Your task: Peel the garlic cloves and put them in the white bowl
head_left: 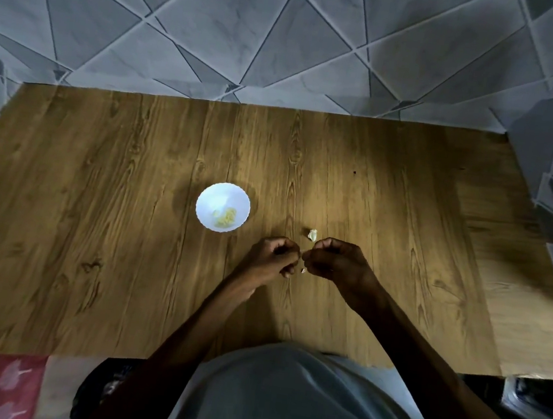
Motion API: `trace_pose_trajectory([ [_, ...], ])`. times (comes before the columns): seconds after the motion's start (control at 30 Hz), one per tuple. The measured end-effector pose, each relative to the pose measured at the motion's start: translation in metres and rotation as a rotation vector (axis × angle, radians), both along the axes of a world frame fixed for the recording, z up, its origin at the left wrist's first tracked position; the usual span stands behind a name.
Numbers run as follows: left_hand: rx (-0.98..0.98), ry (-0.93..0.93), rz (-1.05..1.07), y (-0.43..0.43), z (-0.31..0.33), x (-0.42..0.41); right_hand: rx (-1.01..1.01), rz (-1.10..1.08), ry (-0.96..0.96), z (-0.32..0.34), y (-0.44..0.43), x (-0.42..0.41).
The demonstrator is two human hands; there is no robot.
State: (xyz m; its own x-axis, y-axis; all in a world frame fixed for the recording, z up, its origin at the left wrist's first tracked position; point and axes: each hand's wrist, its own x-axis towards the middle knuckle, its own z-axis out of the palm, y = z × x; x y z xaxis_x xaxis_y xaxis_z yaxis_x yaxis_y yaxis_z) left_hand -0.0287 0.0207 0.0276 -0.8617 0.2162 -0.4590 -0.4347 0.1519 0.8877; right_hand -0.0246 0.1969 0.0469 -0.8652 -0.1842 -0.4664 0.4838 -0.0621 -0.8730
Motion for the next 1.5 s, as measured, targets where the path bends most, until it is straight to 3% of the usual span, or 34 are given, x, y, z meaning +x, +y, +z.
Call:
trace_pose_trajectory([
  [0.3, -0.182, 0.075, -0.131, -0.006, -0.006, 0.005, -0.078, -0.018, -0.14, -0.008, 0.001, 0.0],
  [0.7, -0.371, 0.247, -0.251, -0.013, -0.01, 0.003, 0.008, 0.07, -0.022, -0.022, 0.011, 0.001],
  [1.0, -0.101, 0.147, -0.077, -0.005, -0.011, 0.002, 0.05, 0.118, -0.014, -0.025, 0.012, 0.0],
  [1.5, -0.034, 0.137, -0.003, -0.004, -0.009, 0.007, 0.181, 0.196, 0.096, -0.013, 0.012, 0.0],
])
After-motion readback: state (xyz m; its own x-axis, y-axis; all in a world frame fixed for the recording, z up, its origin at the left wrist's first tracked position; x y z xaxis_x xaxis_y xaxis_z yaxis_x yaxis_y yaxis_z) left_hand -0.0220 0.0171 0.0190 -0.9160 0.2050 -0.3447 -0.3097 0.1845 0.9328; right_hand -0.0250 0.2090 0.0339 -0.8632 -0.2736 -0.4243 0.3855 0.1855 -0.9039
